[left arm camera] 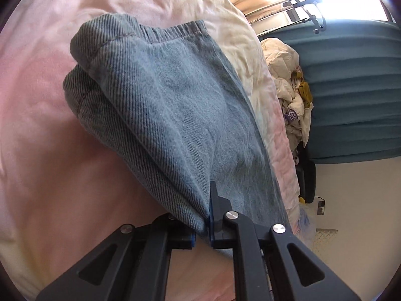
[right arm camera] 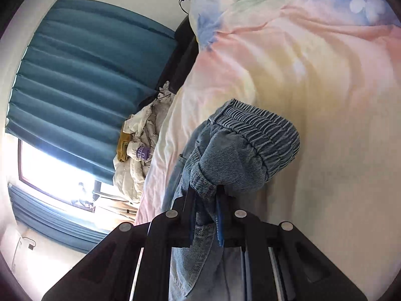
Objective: Fold clothes
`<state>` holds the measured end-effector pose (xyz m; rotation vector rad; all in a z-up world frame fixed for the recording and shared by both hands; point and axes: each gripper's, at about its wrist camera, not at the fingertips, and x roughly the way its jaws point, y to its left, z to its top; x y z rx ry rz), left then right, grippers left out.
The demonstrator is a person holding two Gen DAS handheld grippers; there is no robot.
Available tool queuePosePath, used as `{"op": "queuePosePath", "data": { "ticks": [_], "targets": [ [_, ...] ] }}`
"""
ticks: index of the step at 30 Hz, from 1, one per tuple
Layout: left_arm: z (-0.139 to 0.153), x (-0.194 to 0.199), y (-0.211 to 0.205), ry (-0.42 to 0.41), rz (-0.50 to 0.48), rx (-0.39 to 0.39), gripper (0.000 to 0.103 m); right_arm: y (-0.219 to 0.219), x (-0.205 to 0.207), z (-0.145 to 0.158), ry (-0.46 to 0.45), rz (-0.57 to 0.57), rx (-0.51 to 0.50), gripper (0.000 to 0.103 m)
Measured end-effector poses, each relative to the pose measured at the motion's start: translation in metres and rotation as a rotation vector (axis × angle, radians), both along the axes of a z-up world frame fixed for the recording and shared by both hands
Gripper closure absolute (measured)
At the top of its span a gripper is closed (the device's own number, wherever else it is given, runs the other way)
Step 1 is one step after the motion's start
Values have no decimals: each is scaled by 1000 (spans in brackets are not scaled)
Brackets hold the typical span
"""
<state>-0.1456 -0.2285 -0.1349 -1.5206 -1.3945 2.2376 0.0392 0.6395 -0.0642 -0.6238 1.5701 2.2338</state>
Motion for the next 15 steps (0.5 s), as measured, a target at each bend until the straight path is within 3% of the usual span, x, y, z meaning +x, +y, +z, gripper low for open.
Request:
{"op": "queuePosePath", "data": {
  "ticks": [4, 9, 11, 15],
  "targets": [
    [3, 6, -2, -26, 4, -59, 87, -1, 4, -12, -90, 47, 56, 90],
    [21, 25, -2, 10, -8, -164, 76, -2, 19, -3, -175, 78, 138, 77],
    [31, 35, -3, 46, -4, -163, 71, -2, 28, 6, -196, 66, 186, 68],
    [52, 46, 3, 134, 29, -117, 54, -20, 30, 35, -234, 96, 360, 64]
  ]
}}
